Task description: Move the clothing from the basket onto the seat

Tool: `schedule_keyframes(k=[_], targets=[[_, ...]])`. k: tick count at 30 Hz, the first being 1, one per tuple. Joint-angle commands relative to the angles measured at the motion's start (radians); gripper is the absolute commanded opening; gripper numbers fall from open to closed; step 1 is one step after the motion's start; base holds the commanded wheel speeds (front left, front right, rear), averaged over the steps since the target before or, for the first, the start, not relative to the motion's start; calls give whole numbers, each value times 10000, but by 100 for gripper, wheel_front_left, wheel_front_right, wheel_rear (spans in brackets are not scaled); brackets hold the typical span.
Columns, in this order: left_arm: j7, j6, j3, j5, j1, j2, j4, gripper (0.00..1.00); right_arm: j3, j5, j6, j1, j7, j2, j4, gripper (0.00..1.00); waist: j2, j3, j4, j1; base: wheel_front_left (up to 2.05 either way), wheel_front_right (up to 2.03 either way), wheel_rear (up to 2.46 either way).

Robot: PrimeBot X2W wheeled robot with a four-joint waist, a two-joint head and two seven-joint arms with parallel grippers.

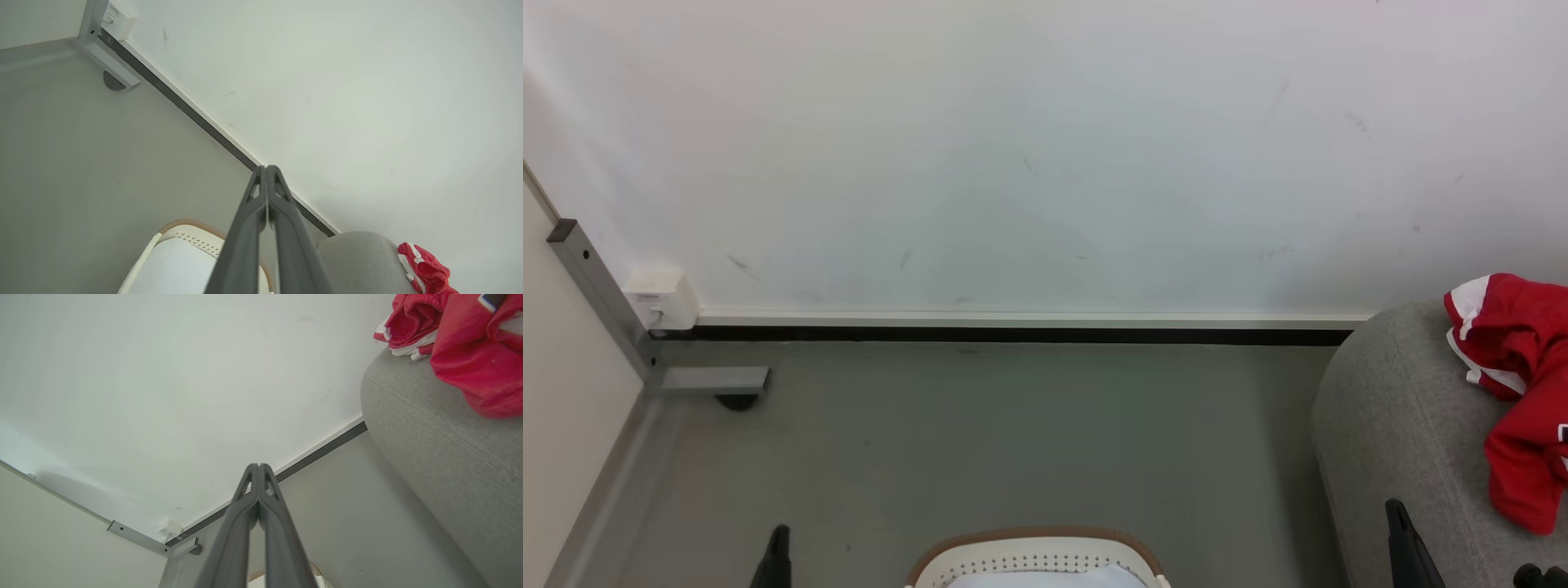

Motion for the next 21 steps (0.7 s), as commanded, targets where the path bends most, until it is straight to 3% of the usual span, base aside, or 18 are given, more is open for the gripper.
schedule_keyframes(k=[1,21], targets=[[85,-65,110,-366,-273,13,-87,0,-111,363,-5,-327,57,-88,-157,0,0,12,0,0,0,0,0],[728,-356,496,-2516,-739,-225,47,0,-549,2562,-8,-625,664,-123,-200,0,0,159,-10,0,0,0,0]])
